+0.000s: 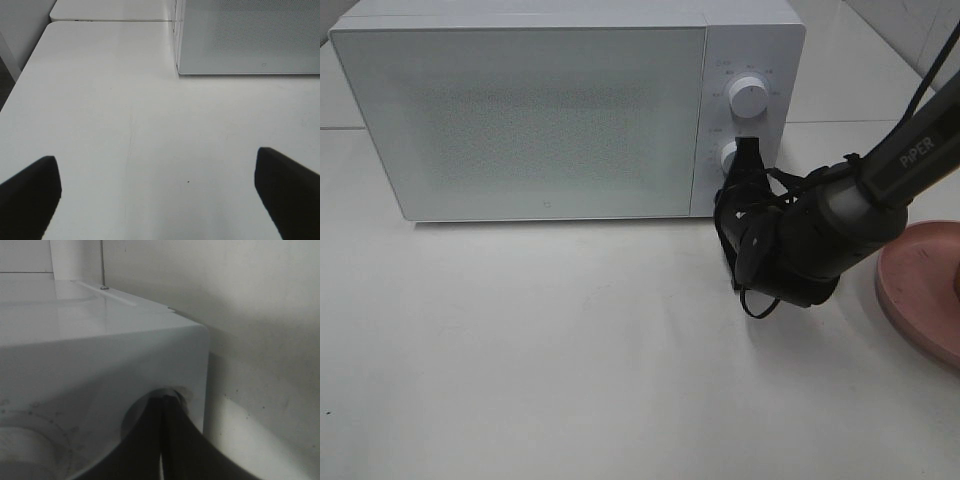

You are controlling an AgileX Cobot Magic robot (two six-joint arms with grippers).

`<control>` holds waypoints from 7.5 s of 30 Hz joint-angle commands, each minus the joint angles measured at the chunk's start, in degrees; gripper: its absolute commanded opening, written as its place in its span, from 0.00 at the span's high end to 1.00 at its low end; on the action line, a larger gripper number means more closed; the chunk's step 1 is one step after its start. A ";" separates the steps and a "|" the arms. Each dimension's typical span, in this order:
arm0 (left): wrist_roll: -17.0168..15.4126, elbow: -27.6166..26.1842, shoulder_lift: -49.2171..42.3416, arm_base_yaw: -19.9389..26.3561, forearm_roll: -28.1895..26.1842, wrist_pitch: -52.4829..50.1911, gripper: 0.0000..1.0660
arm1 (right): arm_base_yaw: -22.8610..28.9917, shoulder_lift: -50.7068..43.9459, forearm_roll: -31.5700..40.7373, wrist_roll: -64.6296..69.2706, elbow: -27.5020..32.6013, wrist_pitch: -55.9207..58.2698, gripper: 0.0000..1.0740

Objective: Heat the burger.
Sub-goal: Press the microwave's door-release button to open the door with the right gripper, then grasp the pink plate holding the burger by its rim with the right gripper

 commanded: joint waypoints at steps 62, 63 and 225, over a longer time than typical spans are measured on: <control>-0.06 0.11 -1.20 -0.23 0.11 -0.34 0.01 | -1.15 -0.29 -3.67 -3.21 -3.90 -1.66 1.00; -0.06 0.11 -1.20 -0.23 0.11 -0.34 0.01 | -1.15 -0.69 -3.84 -3.15 -3.50 -1.66 1.00; -0.06 0.11 -1.20 -0.23 0.11 -0.34 0.01 | -27.33 -15.93 -55.00 -70.70 -0.86 87.09 0.30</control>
